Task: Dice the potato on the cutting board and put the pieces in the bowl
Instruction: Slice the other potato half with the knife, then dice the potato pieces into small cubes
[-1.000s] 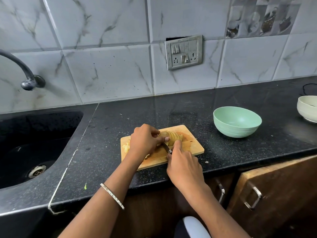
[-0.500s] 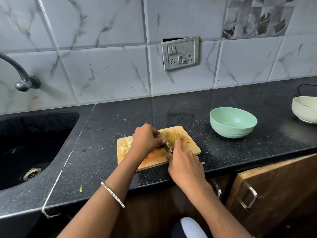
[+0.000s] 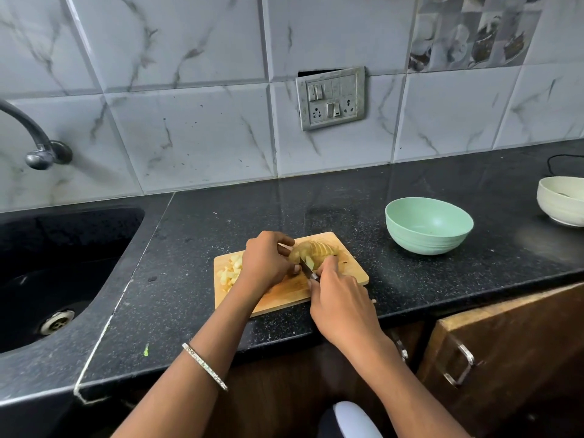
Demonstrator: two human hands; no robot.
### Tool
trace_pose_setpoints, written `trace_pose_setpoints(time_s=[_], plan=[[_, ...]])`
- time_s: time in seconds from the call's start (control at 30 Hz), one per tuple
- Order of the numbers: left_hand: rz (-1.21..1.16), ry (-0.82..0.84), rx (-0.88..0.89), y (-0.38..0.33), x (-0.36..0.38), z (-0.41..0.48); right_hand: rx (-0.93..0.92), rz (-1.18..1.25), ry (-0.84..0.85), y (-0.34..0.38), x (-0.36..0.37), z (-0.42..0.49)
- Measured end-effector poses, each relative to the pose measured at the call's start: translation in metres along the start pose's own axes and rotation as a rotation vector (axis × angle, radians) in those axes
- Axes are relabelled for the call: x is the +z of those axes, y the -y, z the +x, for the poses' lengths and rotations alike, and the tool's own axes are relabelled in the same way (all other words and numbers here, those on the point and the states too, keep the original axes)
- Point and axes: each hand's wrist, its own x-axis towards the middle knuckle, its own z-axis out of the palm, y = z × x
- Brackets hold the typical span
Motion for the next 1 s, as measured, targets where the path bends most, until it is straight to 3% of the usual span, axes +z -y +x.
trace_pose_setpoints(time_s=[0.43, 0.7, 1.0], plan=[[-0.106, -0.081, 0.029, 0.01, 0.004, -0.001, -0.019, 0.02, -0.027, 0.002, -0.002, -0.001], [-0.138, -0.117, 0.043, 0.015, 0.006, -0.004, -0.004, 0.036, 0.068, 0.0, -0.003, 0.002], [-0.092, -0.1, 0.07, 0.016, 0.005, -0.002, -0.029, 0.033, -0.052, 0.003, -0.015, -0.005]])
